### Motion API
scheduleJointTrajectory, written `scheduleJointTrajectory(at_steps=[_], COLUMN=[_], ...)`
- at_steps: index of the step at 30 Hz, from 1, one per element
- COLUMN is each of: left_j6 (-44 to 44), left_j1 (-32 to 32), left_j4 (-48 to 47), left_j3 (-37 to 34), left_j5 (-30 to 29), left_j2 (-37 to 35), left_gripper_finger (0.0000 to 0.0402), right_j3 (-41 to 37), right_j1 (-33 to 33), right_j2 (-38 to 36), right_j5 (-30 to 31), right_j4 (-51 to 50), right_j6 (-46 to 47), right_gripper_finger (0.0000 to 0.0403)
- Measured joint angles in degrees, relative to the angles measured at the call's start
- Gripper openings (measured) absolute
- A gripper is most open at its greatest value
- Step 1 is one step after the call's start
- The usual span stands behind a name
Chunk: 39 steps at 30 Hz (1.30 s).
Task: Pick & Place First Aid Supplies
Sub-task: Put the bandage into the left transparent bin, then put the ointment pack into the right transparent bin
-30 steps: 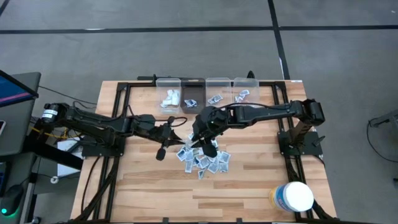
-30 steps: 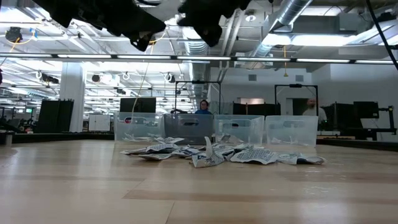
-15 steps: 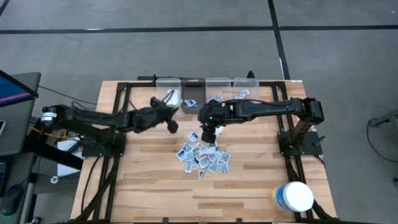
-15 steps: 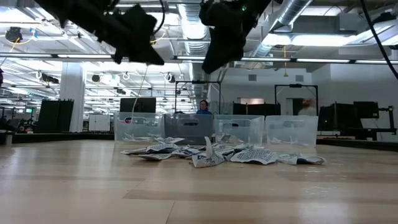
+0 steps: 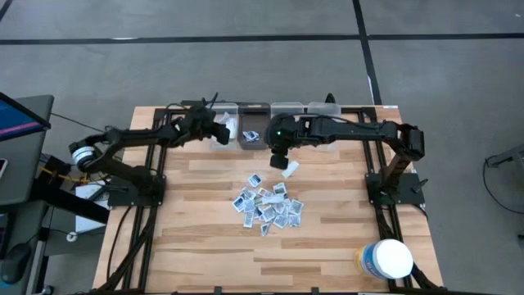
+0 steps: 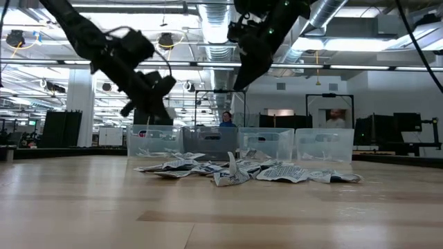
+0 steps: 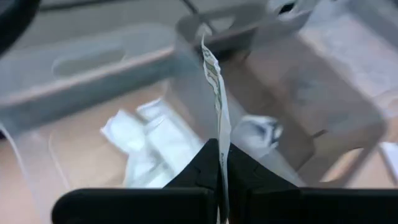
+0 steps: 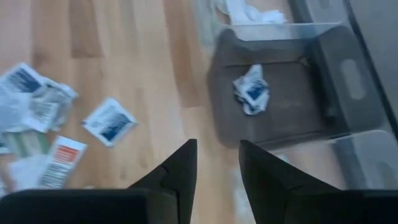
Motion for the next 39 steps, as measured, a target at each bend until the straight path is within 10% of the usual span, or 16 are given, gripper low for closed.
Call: scheduleJointTrajectory(at_steps=[24, 39], left_j6=[-2.6, 8.2], left_j1=[1.7, -8.0], left_j4=[4.9, 3.8], left_j3=[0.0, 0.0], left_j5=[8.7, 18.0], left_j2=[3.4, -16.0], left_gripper_finger=[0.0085, 0.0063], right_j3=[0.0, 0.0], right_j1=[-7.6, -9.9], right_j2=[0.0, 0.0], right_j5=[-5.9, -17.9], right_j4=[-0.7, -3.9], right_j6=[-8.9, -5.0], right_gripper_finger=[0.0113, 0.0113])
